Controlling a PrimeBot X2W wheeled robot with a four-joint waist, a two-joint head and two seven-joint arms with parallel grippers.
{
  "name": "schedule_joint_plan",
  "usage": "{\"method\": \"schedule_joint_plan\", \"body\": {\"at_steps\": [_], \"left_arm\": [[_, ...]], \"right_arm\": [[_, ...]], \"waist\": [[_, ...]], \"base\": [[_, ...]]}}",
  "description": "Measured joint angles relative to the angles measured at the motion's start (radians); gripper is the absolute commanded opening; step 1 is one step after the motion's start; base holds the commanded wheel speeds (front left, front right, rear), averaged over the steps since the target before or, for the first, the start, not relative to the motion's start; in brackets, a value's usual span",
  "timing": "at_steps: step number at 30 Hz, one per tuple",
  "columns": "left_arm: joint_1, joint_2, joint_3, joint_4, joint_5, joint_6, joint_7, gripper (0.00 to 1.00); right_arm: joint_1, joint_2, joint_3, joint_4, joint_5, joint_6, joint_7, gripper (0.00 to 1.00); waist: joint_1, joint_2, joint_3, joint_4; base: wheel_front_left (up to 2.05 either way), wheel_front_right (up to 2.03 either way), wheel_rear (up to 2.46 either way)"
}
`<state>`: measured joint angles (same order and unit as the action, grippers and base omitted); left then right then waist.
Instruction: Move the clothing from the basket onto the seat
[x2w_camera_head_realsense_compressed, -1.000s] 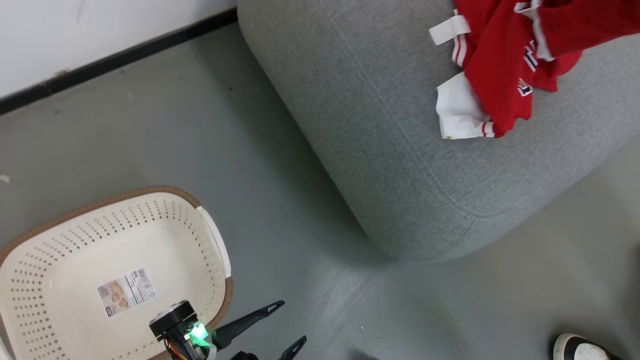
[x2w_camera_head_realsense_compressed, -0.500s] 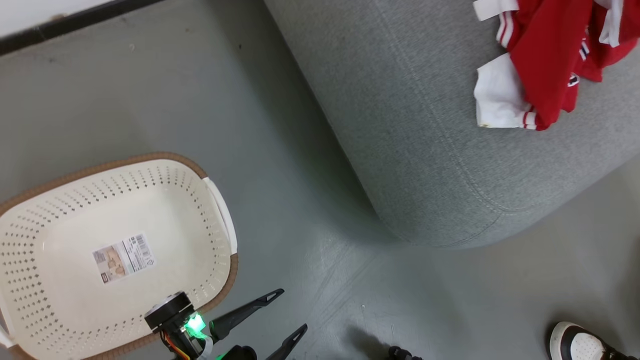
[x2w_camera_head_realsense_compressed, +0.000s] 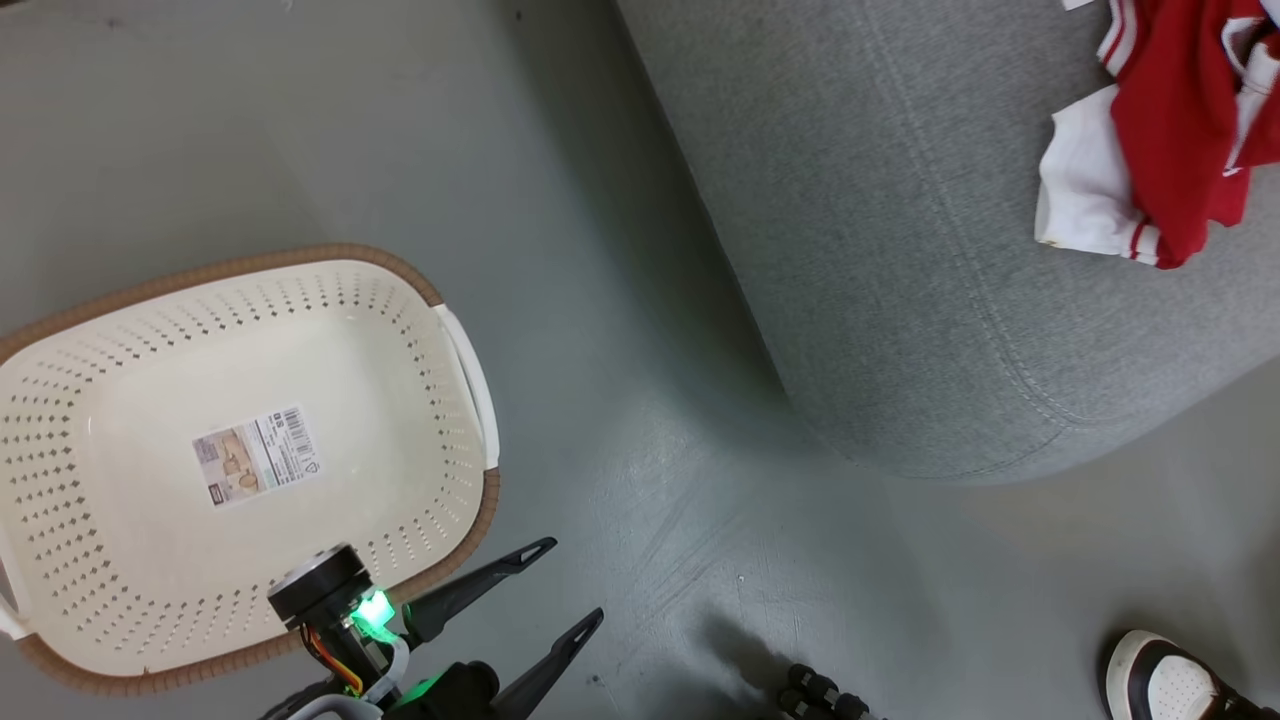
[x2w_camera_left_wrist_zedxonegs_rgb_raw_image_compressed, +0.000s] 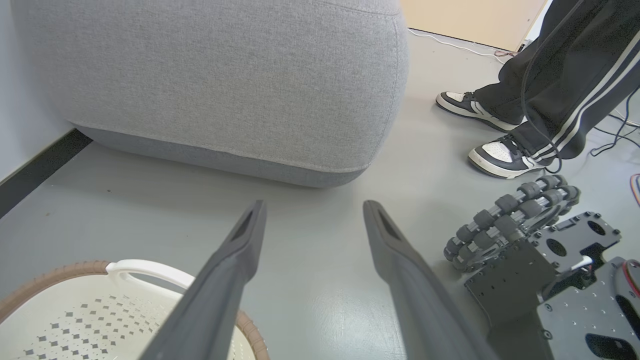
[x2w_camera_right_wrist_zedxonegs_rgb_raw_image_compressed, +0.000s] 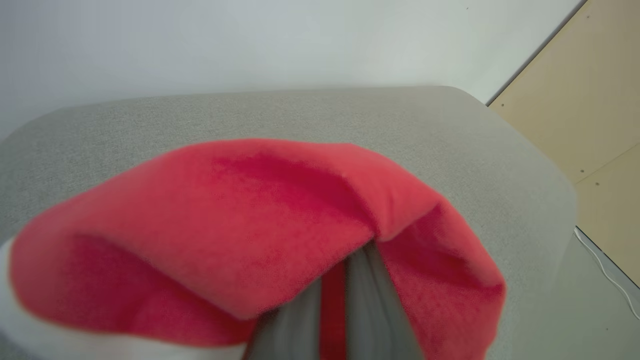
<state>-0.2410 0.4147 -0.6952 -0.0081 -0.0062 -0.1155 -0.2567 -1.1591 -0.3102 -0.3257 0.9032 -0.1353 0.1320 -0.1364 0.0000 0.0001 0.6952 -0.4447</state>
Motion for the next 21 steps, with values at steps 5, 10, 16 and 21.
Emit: {"method": "schedule_joint_plan", "body": {"at_steps": [5,10,16,21], "left_arm": [[-0.021,0.004,0.0,-0.005,0.001,0.0,0.0,1.0],[-0.045,0.001,0.0,-0.017,0.0,-0.001,0.0,1.0],[-0.065,0.004,0.001,-0.022,-0.002,-0.002,0.0,1.0],[-0.071,0.01,-0.002,-0.017,-0.002,-0.002,0.0,1.0]], "right_arm": [[-0.034,0.002,-0.008,0.03,-0.01,0.0,0.015,0.0],[-0.041,0.008,0.005,0.065,-0.035,0.0,0.036,0.0],[-0.067,0.012,-0.007,0.082,-0.043,0.0,0.042,1.0],[-0.078,0.019,-0.021,0.097,-0.051,0.0,0.021,1.0]], "waist": [[0.0,-0.0001,0.024,0.014],[0.0,0.0,0.044,0.025],[0.0,0.0,0.057,0.031],[0.0,0.0,0.054,0.027]], "base": [[0.0,0.0,0.0],[0.0,0.0,0.0],[0.0,0.0,0.0],[0.0,0.0,0.0]]}}
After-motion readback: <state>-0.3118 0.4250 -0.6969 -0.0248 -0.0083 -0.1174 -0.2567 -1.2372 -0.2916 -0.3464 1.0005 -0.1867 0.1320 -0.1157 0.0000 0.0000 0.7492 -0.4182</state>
